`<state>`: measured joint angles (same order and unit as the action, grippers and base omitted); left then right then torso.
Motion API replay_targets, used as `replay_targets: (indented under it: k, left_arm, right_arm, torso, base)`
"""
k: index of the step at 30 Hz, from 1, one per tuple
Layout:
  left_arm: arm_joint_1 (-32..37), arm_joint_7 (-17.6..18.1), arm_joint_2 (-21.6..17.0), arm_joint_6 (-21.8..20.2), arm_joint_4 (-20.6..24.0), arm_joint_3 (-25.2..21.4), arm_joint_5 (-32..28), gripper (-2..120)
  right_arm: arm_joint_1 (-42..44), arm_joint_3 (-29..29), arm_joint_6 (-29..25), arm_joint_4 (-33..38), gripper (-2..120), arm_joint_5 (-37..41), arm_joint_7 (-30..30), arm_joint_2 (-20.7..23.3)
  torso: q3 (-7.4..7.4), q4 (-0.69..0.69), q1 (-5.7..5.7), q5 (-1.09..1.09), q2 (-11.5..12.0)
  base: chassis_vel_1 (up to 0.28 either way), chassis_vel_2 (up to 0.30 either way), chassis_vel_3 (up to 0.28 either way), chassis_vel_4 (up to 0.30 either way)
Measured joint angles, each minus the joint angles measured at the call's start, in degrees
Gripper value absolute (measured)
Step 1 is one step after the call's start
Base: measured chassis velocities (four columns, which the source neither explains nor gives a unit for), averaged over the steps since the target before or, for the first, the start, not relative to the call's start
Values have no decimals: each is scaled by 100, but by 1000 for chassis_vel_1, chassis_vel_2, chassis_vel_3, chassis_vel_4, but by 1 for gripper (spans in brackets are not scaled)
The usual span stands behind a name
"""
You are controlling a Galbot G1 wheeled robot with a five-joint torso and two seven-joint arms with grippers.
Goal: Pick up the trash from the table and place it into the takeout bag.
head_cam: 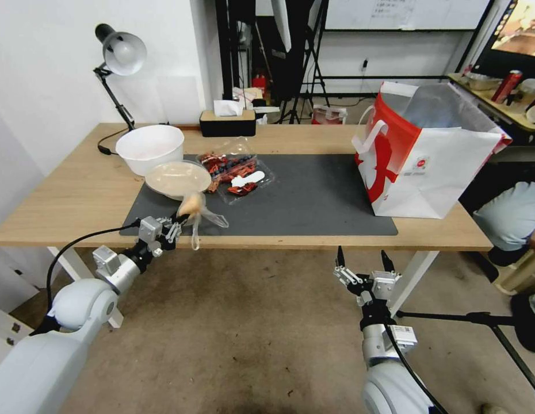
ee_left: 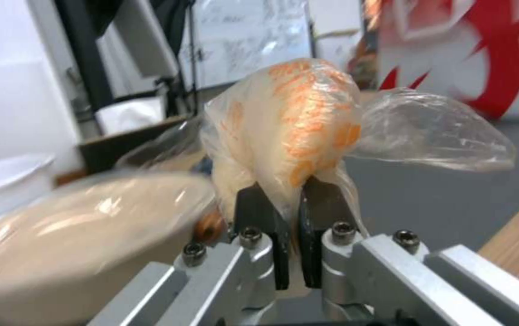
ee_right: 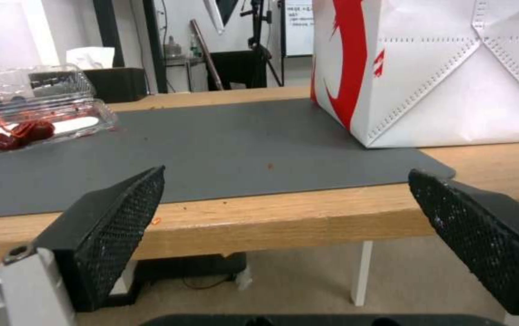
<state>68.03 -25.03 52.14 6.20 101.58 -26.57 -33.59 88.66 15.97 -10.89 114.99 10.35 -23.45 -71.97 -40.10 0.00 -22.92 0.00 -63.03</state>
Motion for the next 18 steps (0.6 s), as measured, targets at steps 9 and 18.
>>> replay_targets:
  k: [9,18]
  left_arm:
    - [-822,-10,-160,14,-3,727,-513,2]
    - [-1929,38,-217,8,-429,1795,-869,2]
  right_arm:
    - [11,-3,-49,-18,100,-12,28,-43]
    - [9,-4,-49,-36,100,-138,30,-154]
  torso:
    - [0,-1,0,0,0]
    - [-1,0,0,0,0]
  base:
    - [0,0,0,0]
    - [0,0,0,0]
